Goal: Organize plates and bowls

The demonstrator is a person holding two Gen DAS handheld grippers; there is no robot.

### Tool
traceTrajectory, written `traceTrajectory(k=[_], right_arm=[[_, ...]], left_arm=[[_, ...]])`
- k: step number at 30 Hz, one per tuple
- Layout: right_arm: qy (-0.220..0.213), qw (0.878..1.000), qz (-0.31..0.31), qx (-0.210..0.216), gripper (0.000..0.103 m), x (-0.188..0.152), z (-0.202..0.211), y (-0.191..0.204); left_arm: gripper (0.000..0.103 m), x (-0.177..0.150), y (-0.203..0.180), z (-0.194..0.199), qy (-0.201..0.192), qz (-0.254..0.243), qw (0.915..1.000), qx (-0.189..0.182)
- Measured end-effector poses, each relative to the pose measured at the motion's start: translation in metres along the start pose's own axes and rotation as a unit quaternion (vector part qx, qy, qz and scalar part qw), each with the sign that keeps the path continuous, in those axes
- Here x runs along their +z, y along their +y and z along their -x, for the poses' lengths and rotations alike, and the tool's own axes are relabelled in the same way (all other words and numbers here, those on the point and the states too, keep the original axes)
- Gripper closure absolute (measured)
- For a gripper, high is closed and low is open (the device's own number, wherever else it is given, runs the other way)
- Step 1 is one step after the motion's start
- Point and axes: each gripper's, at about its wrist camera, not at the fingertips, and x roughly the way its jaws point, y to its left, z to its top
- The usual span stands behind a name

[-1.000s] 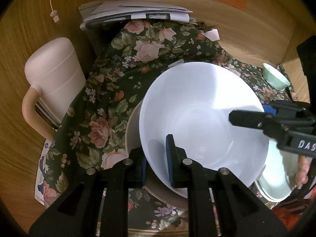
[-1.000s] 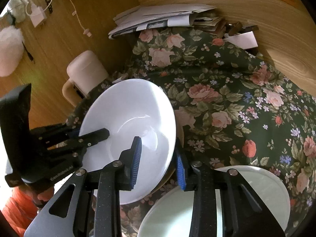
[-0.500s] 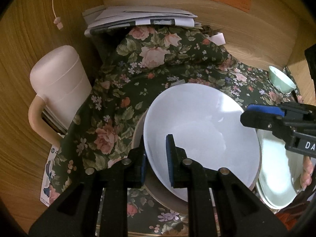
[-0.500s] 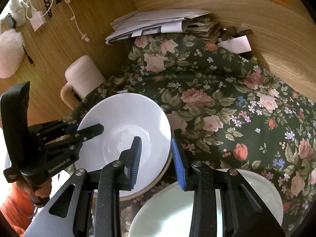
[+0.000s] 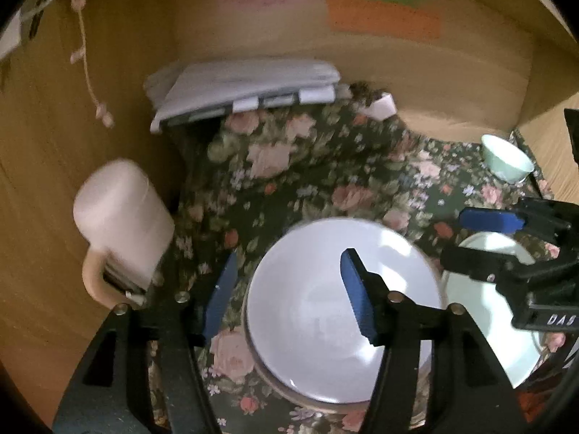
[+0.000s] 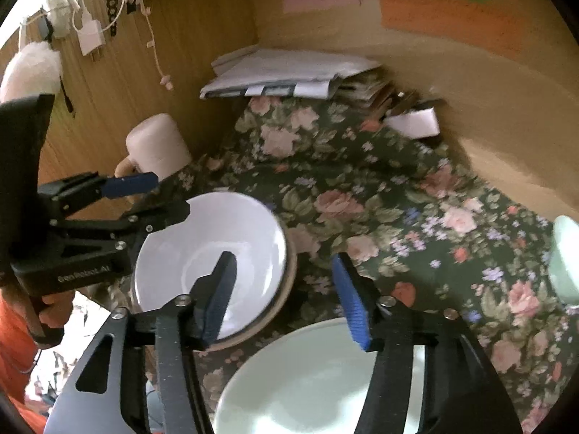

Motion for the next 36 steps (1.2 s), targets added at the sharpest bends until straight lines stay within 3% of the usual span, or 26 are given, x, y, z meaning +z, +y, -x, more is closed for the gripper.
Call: traceTrajectory(k=[2,8,23,36], right_arm=[[-0.009,1.000,-0.003,-0.008,0.043,0.001,0.007,-0.006],[-0.038,0.998,-0.021,-0.038,0.041,0.006,0.033,-0.034],[-0.075,0.985,-0.083,-0.133,0.038,-0.003,0.079,-0.120],[-0.053,0.955,-0.191,-0.220,0.038,-0.038,0.083,-0.235]], left_arm=[[0.036,0.008,-0.006,0.003,-0.008,-0.003,1.0000,-0.004],[0.027,0.026,-0.032,0.007,-0.031,-0.015,0.9992,-0.021],[0.021,0.066,-0.103,-0.020,-0.039,-0.046,0.9945,-0.085],[0.021,0.092,-0.172,-0.092,0.029,-0.081,0.9874,-0.133]])
